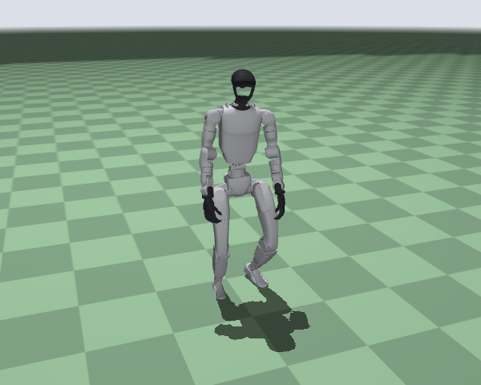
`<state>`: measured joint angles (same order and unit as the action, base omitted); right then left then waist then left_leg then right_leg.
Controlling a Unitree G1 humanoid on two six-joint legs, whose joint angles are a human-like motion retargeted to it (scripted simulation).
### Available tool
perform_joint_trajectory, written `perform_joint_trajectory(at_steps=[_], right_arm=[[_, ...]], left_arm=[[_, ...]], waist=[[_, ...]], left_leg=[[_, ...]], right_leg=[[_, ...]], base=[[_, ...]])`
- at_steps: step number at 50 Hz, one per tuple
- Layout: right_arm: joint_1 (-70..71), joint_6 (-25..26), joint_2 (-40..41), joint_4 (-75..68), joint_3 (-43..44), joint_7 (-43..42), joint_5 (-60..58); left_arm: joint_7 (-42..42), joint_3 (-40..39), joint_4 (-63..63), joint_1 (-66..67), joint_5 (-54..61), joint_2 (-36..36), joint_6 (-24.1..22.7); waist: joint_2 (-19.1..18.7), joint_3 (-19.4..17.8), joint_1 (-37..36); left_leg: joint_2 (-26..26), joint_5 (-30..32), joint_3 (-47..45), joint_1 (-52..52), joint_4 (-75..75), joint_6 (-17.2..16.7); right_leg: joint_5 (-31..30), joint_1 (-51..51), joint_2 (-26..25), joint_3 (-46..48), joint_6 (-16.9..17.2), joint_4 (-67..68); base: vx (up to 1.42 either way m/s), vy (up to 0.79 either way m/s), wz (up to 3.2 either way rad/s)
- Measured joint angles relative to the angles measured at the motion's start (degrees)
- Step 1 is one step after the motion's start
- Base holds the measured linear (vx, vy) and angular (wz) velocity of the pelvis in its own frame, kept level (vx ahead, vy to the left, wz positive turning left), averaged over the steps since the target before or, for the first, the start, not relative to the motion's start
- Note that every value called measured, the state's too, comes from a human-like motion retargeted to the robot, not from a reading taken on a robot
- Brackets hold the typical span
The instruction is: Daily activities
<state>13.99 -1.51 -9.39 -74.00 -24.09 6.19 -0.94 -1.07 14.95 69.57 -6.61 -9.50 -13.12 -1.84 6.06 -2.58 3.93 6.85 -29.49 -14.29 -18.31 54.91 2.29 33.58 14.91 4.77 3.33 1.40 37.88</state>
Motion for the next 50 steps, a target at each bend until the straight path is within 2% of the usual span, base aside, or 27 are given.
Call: perform_joint_trajectory(at_steps=[4,7,10,16,19,22,30,36,42,46,50], right_arm=[[2.3,1.1,-1.2,0.4,0.1,-0.2,2.8],[3.0,1.6,-2.1,0.0,0.4,-0.4,4.7],[3.3,1.7,-3.2,-0.7,1.4,-0.6,6.4],[2.4,1.1,-5.6,-2.2,5.0,-2.3,8.3],[1.3,0.8,-6.4,-2.8,7.1,-3.2,9.0],[-0.7,0.6,-6.6,-3.4,9.0,-3.4,9.2],[-7.4,0.9,-5.2,-3.7,11.4,-1.1,7.1],[-9.8,1.5,-3.2,-2.4,9.9,-1.0,4.4],[-5.9,1.1,-2.8,0.5,5.0,-3.8,1.7],[-1.5,-0.2,-3.2,3.1,2.5,-5.4,1.5],[1.1,-1.8,-3.0,5.9,1.1,-6.4,2.5]], left_arm=[[-0.2,3.4,-3.1,-2.7,1.7,0.2,-0.6],[0.1,6.2,-5.1,-3.8,2.9,0.1,-0.9],[0.8,9.0,-6.7,-4.3,3.6,-0.1,-1.3],[2.0,13.1,-8.8,-3.7,2.5,-0.4,-2.4],[2.9,13.7,-9.1,-3.1,1.4,-0.9,-2.7],[4.1,13.4,-8.8,-2.0,0.3,-1.4,-2.8],[8.1,10.1,-5.9,0.9,-2.1,-2.4,-1.9],[7.9,6.6,-4.4,1.6,-1.4,-1.9,-1.2],[5.0,6.1,-5.0,-0.1,0.4,-1.4,-1.6],[3.3,7.2,-5.0,-2.3,1.1,-0.9,-2.0],[1.9,8.8,-3.8,-3.3,0.6,-0.3,-2.4]], waist=[[-2.6,-1.4,-2.8],[-3.1,-2.0,-3.3],[-3.8,-2.3,-2.4],[-6.0,-3.0,1.3],[-6.9,-3.6,1.8],[-7.3,-3.5,1.7],[-5.4,-2.4,-1.0],[-4.8,-1.4,-5.7],[-5.3,-1.7,-10.8],[-4.1,-1.6,-12.7],[-2.0,-1.7,-12.9]], left_leg=[[-4.0,-1.6,12.3,-3.2,-0.6,-1.0],[-9.2,-1.0,20.8,-1.8,-8.0,-0.9],[-12.6,0.4,25.6,0.9,-15.3,-0.4],[-13.1,-1.9,20.6,3.3,-18.9,2.3],[-12.7,-2.3,16.8,4.4,-20.5,2.8],[-12.6,-2.2,14.3,5.1,-21.7,3.5],[-14.1,-0.9,12.0,10.3,-26.0,4.4],[-13.2,-2.9,11.4,9.6,-19.3,3.6],[-8.7,-1.5,8.1,3.1,-4.8,0.7],[-7.4,-2.1,5.5,1.2,-5.6,0.7],[-8.1,-2.6,3.7,2.9,-10.0,1.8]], right_leg=[[-3.3,-0.1,-5.0,-7.8,0.4,-3.0],[-4.9,0.0,-6.0,-13.4,1.5,-3.9],[-5.5,0.3,-6.2,-17.8,2.8,-3.8],[-5.5,3.5,-4.9,-19.7,5.6,1.2],[-6.3,6.0,-1.3,-13.3,4.8,4.2],[-4.6,7.4,1.2,-7.3,4.0,7.2],[-2.4,0.5,2.0,1.4,4.3,6.6],[-0.6,-5.6,1.2,4.2,1.9,1.2],[0.5,-7.9,-0.3,6.3,-0.2,-0.7],[0.0,-8.1,0.4,8.4,0.4,-1.3],[-0.5,-6.6,3.9,12.3,2.5,5.1]], base=[[0.06,0.07,-2.03],[0.05,0.13,-1.75],[0.02,0.17,-1.38],[0.00,0.21,-0.87],[0.01,0.20,-0.82],[0.02,0.16,-0.56],[0.05,0.08,-0.18],[0.09,0.03,0.01],[0.10,0.02,0.09],[0.08,0.01,0.18],[0.04,-0.01,0.32]])
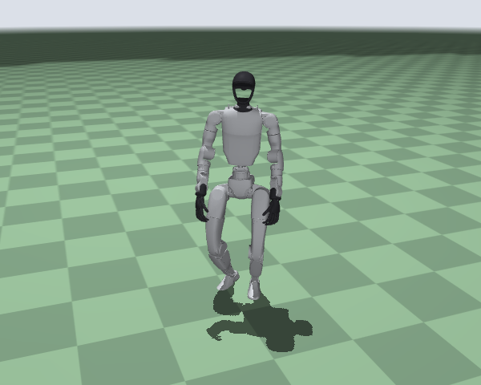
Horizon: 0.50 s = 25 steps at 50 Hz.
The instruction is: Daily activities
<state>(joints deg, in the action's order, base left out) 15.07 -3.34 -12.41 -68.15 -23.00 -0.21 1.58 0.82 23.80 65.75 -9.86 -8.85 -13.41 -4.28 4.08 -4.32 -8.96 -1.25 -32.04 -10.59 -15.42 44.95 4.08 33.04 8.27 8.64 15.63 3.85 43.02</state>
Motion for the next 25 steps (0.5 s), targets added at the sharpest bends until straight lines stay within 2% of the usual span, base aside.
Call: perform_joint_trajectory(at_steps=[3,5,10,13,18,25], right_arm=[[1.8,-0.9,0.5,1.4,-0.5,0.4,1.4],[2.4,-1.2,1.0,1.8,-0.7,0.9,1.9],[2.4,-0.7,2.2,0.6,-0.9,2.7,1.3],[1.5,-0.2,2.8,-0.7,-1.2,3.7,-0.2],[-0.9,0.5,3.4,-2.9,-1.9,5.3,-3.6],[-3.5,0.6,3.5,-4.6,-2.5,6.6,-7.3]], left_arm=[[-0.3,1.6,1.7,-1.3,-1.5,0.2,-0.3],[-0.4,2.8,2.8,-2.0,-2.8,0.2,-0.4],[-0.2,3.5,4.5,-2.7,-5.2,-0.3,-0.1],[0.2,3.1,4.4,-2.0,-5.7,-0.8,0.0],[1.2,2.0,3.4,0.5,-6.3,-1.8,-0.6],[2.1,0.4,3.3,3.9,-7.5,-2.3,-0.9]], waist=[[2.6,-1.0,1.0],[3.9,-1.5,1.7],[5.3,-1.9,3.8],[4.8,-1.8,4.7],[3.5,-1.2,4.9],[2.4,-0.8,4.0]], left_leg=[[-2.9,0.3,0.4,1.8,-3.7,1.2],[-4.6,0.7,1.3,2.4,-5.7,1.5],[-6.6,3.6,5.0,4.7,-12.0,1.3],[-6.0,5.0,7.3,6.6,-15.2,0.6],[-4.6,6.0,10.5,9.1,-18.3,-0.5],[-2.9,5.1,11.5,9.8,-17.3,-1.4]], right_leg=[[-4.1,4.3,5.1,0.7,2.6,11.8],[-5.9,7.5,8.5,0.6,3.0,19.3],[-6.9,12.7,12.0,-2.6,3.9,22.9],[-7.3,12.6,11.2,-4.6,3.9,16.3],[-8.5,8.8,7.1,-7.5,3.6,3.5],[-6.4,4.0,5.0,-5.4,1.8,-2.7]], base=[[0.04,-0.03,0.57],[0.05,-0.04,0.70],[0.08,-0.05,0.85],[0.10,-0.07,0.74],[0.09,-0.09,0.53],[0.07,-0.09,0.18]])
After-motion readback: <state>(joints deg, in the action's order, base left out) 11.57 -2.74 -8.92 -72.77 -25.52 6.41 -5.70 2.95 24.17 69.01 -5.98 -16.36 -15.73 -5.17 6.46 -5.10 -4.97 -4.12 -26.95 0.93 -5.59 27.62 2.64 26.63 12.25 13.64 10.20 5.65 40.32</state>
